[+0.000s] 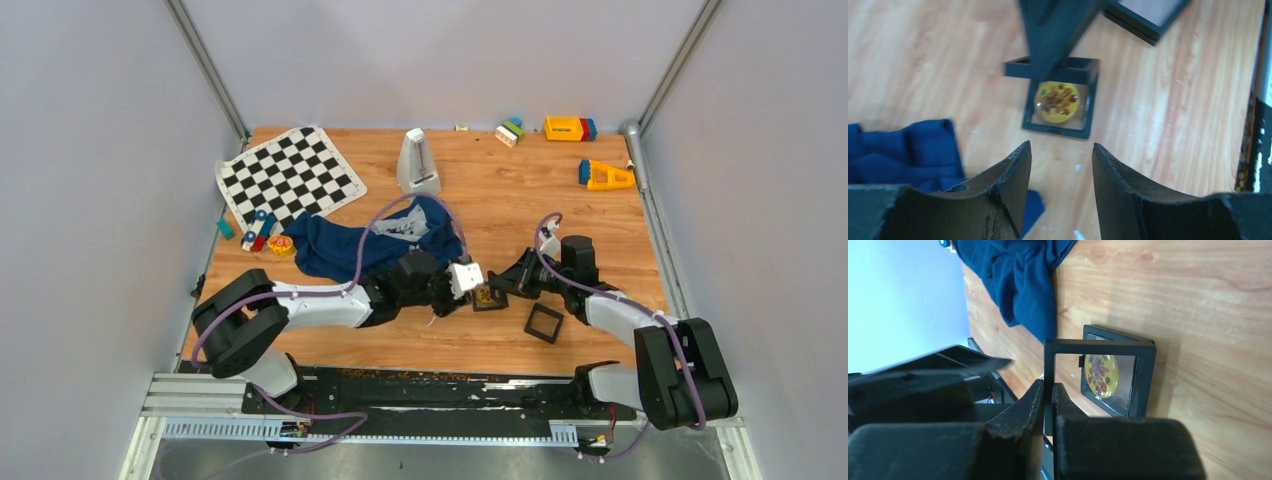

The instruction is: Remove the brooch from the garment

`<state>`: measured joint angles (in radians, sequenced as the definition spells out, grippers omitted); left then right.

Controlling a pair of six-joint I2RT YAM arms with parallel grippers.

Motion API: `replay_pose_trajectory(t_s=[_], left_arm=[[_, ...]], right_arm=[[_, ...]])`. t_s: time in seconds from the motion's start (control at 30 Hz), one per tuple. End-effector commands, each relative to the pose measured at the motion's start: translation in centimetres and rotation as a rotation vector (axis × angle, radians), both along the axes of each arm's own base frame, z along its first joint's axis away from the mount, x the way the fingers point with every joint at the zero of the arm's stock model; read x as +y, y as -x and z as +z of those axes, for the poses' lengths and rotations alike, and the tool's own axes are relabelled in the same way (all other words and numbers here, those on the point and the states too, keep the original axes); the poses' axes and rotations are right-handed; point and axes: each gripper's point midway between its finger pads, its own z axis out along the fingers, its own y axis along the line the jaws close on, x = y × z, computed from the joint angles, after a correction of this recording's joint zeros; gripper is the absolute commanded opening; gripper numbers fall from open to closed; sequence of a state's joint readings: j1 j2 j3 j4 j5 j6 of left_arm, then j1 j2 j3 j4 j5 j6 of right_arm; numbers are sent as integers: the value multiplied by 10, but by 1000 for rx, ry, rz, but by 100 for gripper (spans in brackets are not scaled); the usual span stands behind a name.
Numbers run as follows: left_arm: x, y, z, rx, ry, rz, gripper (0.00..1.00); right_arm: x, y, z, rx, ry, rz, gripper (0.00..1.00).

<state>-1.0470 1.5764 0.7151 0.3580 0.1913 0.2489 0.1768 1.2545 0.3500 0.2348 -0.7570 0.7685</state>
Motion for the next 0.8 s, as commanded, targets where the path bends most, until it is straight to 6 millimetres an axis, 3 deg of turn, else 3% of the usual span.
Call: replay_pose_trajectory(t_s=[0.0,0.37,0.6,0.77], left_arm=[[15,-22,41,94,159,116,55],[78,-79,53,61,188,480,56],[112,-100,49,108,193,642,57],[122,-106,46,112,180,700,57]], right_arm=[[-10,-18,-3,-51,136,-42,0],[-25,-60,-32,14,320,-125,0],[-46,-90,-36,18,456,-226,0],[-54,-109,-35,-2,542,-274,4]])
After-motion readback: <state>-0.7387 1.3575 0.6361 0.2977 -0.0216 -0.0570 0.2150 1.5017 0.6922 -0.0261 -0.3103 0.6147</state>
